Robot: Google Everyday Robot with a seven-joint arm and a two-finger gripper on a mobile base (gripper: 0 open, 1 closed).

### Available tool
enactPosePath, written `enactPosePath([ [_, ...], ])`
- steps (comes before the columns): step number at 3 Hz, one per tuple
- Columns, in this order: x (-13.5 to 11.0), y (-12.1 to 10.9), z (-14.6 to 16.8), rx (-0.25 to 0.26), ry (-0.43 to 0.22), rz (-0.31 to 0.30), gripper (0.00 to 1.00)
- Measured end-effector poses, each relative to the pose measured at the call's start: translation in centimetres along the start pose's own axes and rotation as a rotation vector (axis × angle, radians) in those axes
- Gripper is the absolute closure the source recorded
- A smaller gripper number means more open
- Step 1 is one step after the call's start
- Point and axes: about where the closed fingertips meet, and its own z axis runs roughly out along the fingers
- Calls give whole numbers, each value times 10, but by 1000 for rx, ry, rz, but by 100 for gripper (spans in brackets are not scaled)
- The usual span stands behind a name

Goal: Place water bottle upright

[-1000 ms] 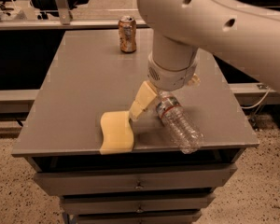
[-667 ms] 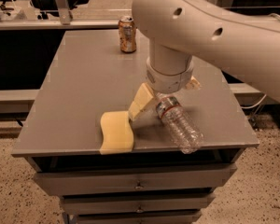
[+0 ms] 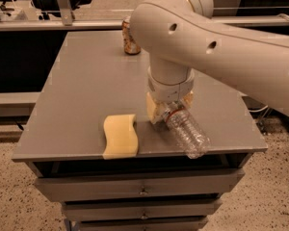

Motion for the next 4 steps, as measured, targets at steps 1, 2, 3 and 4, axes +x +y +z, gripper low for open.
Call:
enactPosePath([
  [1, -2, -3, -3, 9, -12, 19, 65],
  [2, -12, -8, -21, 11, -60, 11, 88],
  [3, -22, -18, -39, -15, -128, 6, 100],
  [4, -47, -39, -67, -81, -313, -41, 100],
])
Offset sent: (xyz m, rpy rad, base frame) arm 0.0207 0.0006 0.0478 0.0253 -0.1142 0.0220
